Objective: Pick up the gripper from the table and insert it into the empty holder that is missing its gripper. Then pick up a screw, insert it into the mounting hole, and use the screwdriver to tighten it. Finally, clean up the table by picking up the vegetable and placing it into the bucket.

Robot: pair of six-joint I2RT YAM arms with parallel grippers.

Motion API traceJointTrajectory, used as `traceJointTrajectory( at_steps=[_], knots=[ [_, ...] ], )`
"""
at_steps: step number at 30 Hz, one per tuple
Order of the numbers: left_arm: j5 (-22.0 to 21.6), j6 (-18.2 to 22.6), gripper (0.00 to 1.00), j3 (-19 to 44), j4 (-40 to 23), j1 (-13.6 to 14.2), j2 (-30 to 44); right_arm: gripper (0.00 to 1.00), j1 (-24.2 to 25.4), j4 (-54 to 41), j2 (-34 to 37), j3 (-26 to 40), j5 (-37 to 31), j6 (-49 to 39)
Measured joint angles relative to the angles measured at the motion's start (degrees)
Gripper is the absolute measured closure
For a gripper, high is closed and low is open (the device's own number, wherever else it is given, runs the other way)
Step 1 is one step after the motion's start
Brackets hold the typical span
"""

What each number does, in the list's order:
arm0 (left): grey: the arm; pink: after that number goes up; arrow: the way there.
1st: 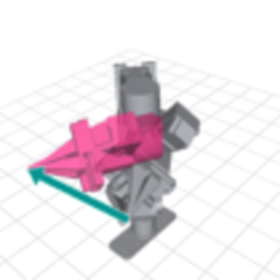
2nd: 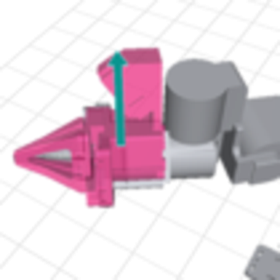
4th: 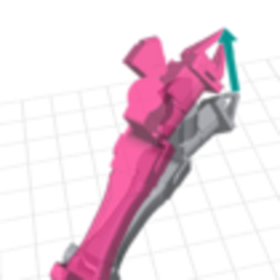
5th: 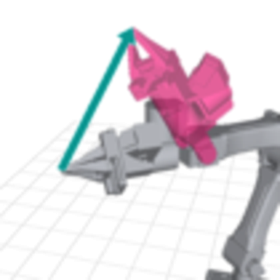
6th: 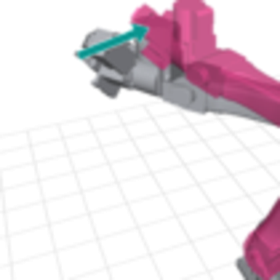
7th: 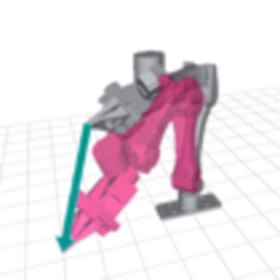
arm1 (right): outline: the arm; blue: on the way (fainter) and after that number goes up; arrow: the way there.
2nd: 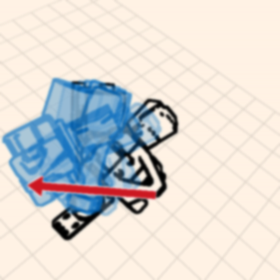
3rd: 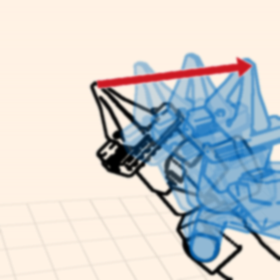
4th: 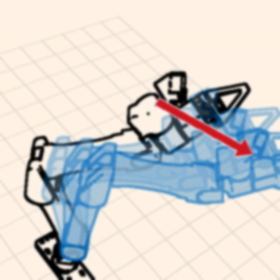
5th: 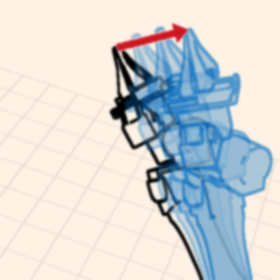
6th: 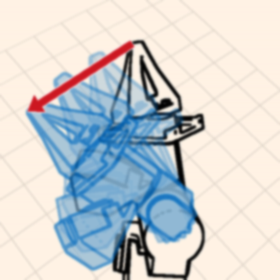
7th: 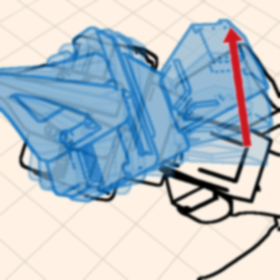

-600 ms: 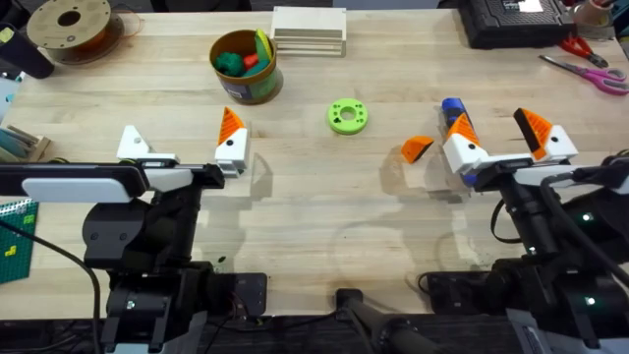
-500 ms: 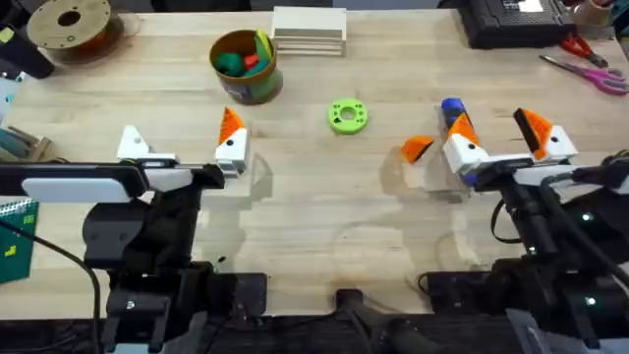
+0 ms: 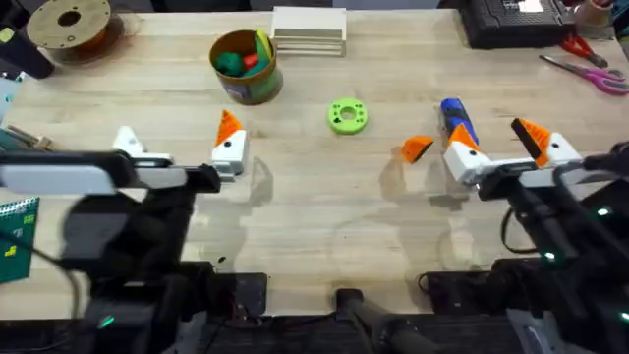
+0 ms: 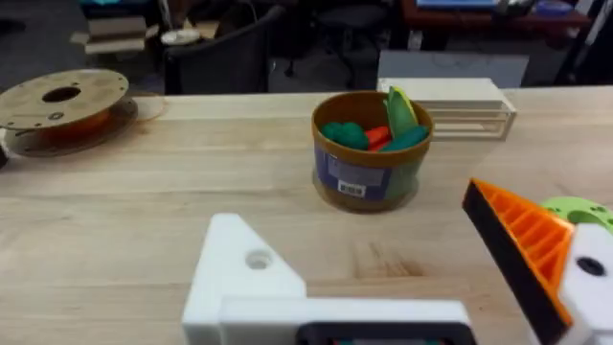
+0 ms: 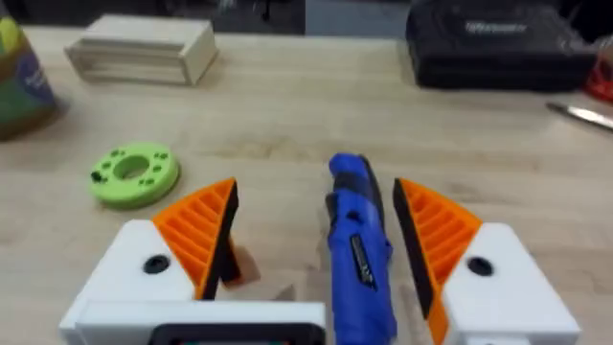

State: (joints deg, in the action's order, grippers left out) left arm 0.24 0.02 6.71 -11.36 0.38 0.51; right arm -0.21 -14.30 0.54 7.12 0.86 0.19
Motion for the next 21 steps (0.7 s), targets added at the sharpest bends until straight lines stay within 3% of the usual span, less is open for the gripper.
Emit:
traceJointTrajectory(
  at_steps=[5,11,15,21],
  knots=[
    [0.2,0.0,0.014,17.7,-19.6,0.0,6.6,0.054,0.0,-16.1,5.7,14.9,0.6,0.0],
    [0.9,0.0,0.014,35.5,-40.6,0.0,20.6,0.054,0.0,-31.9,17.6,35.4,0.7,0.0],
    [1.8,0.1,0.014,40.2,-43.3,0.0,29.2,0.054,0.0,-35.3,24.7,42.2,0.7,0.0],
    [2.1,0.1,0.014,40.6,-44.8,0.0,36.6,0.055,0.0,-35.9,27.7,43.1,0.7,0.0]
  ],
)
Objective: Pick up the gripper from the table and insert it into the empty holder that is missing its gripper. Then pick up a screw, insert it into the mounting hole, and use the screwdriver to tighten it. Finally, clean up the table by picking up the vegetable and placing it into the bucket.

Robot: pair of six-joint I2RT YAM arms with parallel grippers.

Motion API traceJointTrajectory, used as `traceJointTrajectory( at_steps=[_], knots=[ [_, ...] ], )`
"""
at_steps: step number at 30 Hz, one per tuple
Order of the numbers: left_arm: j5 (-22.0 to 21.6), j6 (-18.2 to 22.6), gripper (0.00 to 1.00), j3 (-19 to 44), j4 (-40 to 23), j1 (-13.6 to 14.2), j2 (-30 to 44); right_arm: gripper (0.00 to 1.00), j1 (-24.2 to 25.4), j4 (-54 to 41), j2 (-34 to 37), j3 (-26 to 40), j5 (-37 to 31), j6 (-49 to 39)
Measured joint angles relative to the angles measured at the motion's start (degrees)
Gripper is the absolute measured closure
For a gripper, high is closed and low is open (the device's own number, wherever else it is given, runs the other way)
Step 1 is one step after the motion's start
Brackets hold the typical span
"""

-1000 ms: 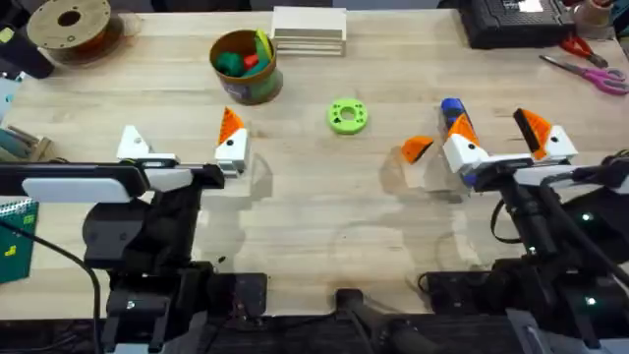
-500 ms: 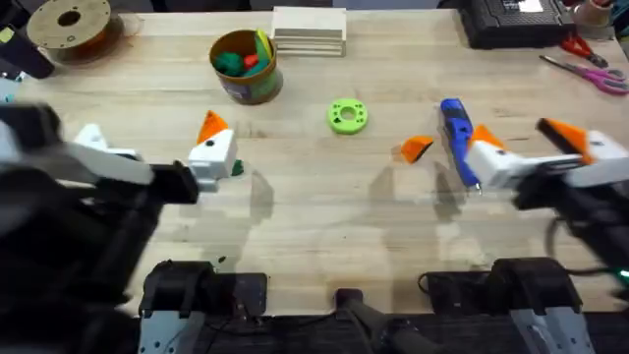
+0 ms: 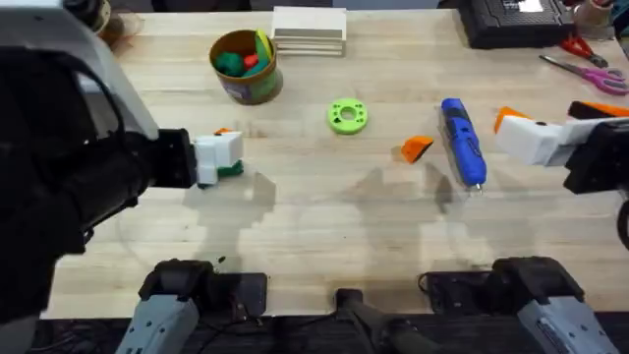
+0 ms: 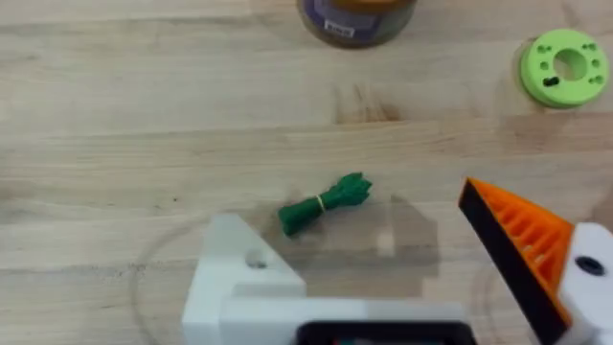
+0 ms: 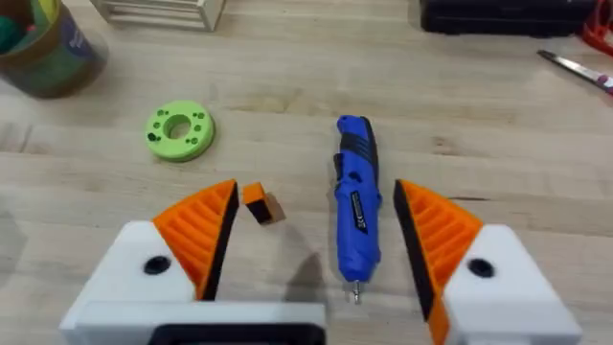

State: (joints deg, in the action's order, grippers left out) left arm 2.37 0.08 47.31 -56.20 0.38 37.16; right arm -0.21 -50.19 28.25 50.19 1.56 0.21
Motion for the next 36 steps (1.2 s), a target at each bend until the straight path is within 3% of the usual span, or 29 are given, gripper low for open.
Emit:
traceJointTrajectory(
  at_steps=[3,4,5,7,9,12,13,17,23,31,36],
  knots=[
    [0.0,-0.1,0.026,0.0,0.0,0.0,1.6,0.056,0.0,0.0,0.0,0.0,0.0,0.0],
    [0.1,-0.1,0.139,0.0,0.0,0.0,1.9,0.055,0.0,0.0,0.0,0.0,0.0,0.0],
    [0.3,0.0,0.628,0.0,0.0,0.0,2.2,0.055,0.0,0.0,0.0,0.0,0.0,0.0],
    [0.5,0.2,0.905,0.0,0.0,0.0,2.2,0.055,0.0,0.0,0.0,0.0,0.0,0.0],
    [0.6,0.4,0.628,0.0,0.7,0.0,2.2,0.055,0.0,0.0,0.0,0.0,0.0,0.0],
    [0.6,0.4,0.135,0.0,1.5,0.0,2.2,0.054,0.0,0.0,0.0,0.0,0.0,0.0],
    [0.7,0.2,0.053,0.0,1.5,0.0,2.2,0.054,0.0,0.0,0.0,0.0,0.0,0.0],
    [2.4,0.2,0.015,0.0,3.0,0.0,2.2,0.055,0.0,0.0,0.0,0.0,0.0,0.0],
    [4.9,0.2,0.015,0.0,13.5,0.0,2.2,0.055,0.0,0.0,0.0,0.0,0.0,0.0],
    [8.8,0.2,0.015,0.0,13.6,0.0,2.2,0.054,0.0,0.0,0.0,0.0,0.0,0.0],
    [11.3,0.2,0.014,0.0,19.7,0.0,2.2,0.054,0.0,0.0,0.0,0.0,0.0,0.0]
  ],
)
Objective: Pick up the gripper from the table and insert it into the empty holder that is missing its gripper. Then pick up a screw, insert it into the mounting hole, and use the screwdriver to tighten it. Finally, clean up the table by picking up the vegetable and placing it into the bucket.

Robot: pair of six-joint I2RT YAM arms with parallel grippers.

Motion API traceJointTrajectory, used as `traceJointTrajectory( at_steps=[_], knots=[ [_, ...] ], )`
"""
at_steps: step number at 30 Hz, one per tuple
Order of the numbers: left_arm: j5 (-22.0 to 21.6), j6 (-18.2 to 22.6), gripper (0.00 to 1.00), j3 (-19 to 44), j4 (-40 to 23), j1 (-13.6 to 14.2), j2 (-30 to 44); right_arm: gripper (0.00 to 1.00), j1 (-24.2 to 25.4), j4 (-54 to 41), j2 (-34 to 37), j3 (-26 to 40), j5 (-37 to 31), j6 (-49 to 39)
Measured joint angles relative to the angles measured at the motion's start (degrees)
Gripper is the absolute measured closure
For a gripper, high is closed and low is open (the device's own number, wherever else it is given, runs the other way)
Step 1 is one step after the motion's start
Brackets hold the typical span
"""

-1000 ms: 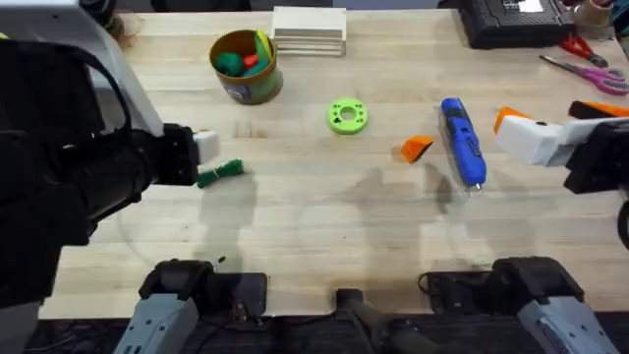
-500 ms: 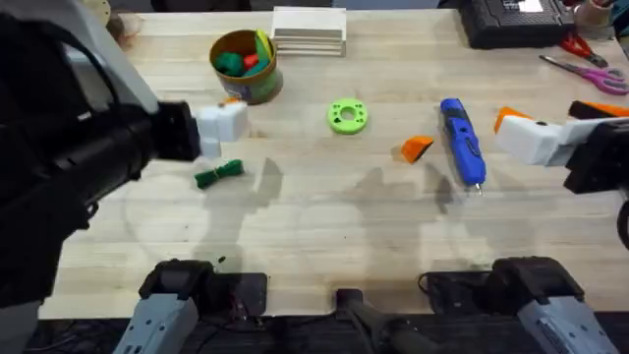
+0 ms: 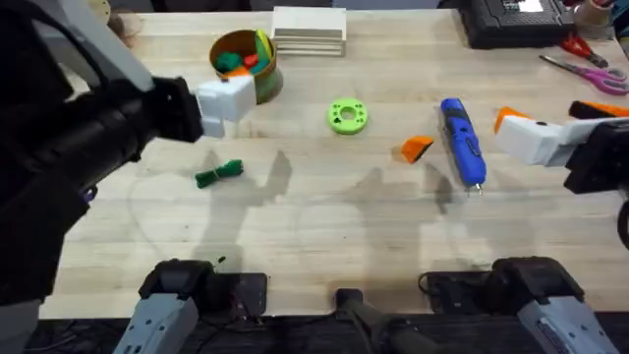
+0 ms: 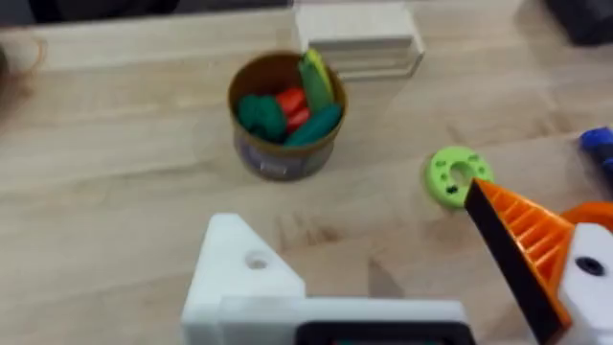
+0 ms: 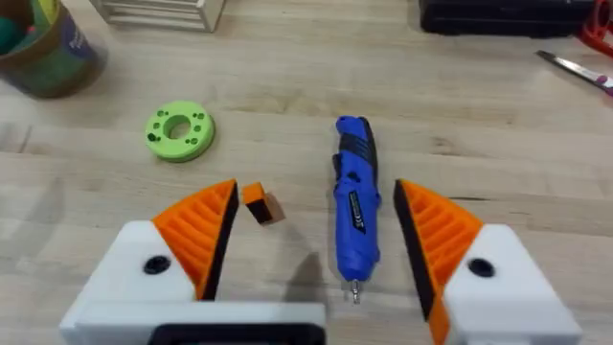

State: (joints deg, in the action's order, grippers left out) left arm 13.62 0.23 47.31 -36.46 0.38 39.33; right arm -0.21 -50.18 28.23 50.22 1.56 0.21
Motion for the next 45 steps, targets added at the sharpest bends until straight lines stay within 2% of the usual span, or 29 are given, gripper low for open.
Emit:
traceJointTrajectory(
  at_steps=[6,10,16,19,24,28,33,38,45],
  knots=[
    [3.9,0.0,0.014,-0.2,9.9,0.4,2.1,0.055,0.0,0.0,0.0,0.0,0.0,0.0],
    [6.1,0.0,0.014,-3.6,18.7,3.8,1.7,0.056,0.0,0.0,0.0,0.0,0.0,0.0],
    [7.5,0.2,0.014,-16.7,35.1,10.9,-5.3,0.055,0.0,0.0,0.0,0.0,0.0,0.0],
    [7.8,0.3,0.014,-24.6,43.0,13.6,-10.3,0.056,0.0,0.0,0.0,0.0,0.0,0.0],
    [7.8,0.3,0.014,-36.1,51.3,16.7,-18.9,0.054,0.0,0.0,0.0,0.0,0.0,0.0],
    [7.9,0.3,0.014,-41.9,52.3,17.5,-25.4,0.055,0.0,0.0,0.0,0.0,0.0,0.0],
    [7.8,0.3,0.014,-46.2,51.8,17.5,-33.4,0.054,0.0,0.0,0.0,0.0,0.0,0.0],
    [7.8,0.3,0.014,-46.7,46.9,17.5,-38.9,0.055,0.0,0.0,0.0,0.0,0.0,0.0],
    [8.3,0.3,0.014,-46.7,38.2,17.5,-39.1,0.054,0.0,0.0,0.0,0.0,0.0,0.0]
  ],
)
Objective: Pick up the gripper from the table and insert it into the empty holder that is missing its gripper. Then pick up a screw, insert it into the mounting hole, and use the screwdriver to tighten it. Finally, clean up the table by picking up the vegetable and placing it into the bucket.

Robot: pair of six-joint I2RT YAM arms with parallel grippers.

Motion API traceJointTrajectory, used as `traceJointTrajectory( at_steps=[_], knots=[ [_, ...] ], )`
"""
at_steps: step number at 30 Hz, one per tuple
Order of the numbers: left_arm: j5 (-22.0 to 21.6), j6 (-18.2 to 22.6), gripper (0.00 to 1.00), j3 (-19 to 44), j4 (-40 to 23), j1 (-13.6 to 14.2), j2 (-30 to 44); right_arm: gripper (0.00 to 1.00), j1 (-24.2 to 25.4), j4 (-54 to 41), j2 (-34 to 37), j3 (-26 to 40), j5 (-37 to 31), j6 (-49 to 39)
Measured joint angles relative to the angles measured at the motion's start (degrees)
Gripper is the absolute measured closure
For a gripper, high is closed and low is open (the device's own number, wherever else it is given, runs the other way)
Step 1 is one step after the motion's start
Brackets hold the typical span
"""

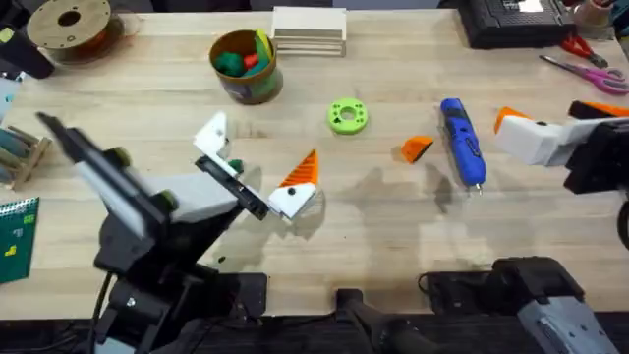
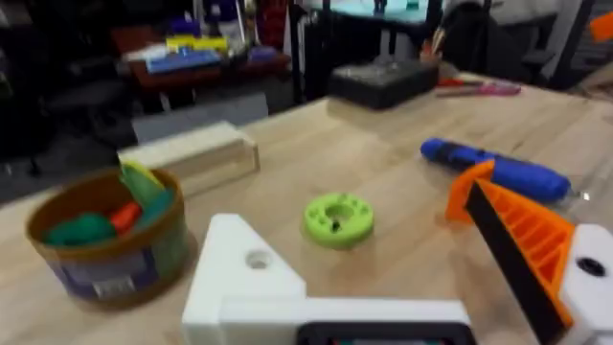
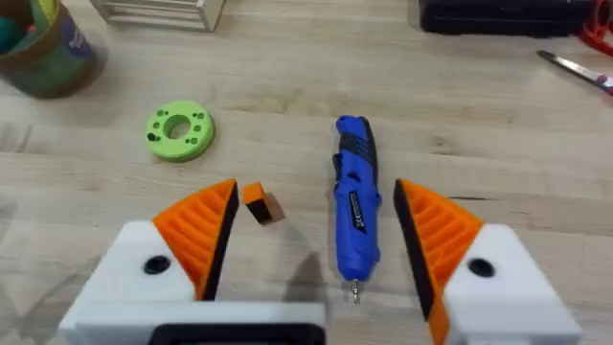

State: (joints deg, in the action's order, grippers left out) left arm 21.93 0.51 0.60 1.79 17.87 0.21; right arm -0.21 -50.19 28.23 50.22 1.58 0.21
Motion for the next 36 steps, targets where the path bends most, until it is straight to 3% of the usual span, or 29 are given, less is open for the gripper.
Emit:
traceJointTrajectory(
  at_steps=[3,36],
  knots=[
    [0.3,0.0,0.014,-0.1,-5.1,0.0,0.0,0.055,0.0,0.0,0.0,0.0,0.0,0.0],
    [1.2,-0.3,0.014,-0.1,-5.1,0.0,0.2,0.055,0.0,0.0,0.0,0.0,0.0,0.0]
  ],
)
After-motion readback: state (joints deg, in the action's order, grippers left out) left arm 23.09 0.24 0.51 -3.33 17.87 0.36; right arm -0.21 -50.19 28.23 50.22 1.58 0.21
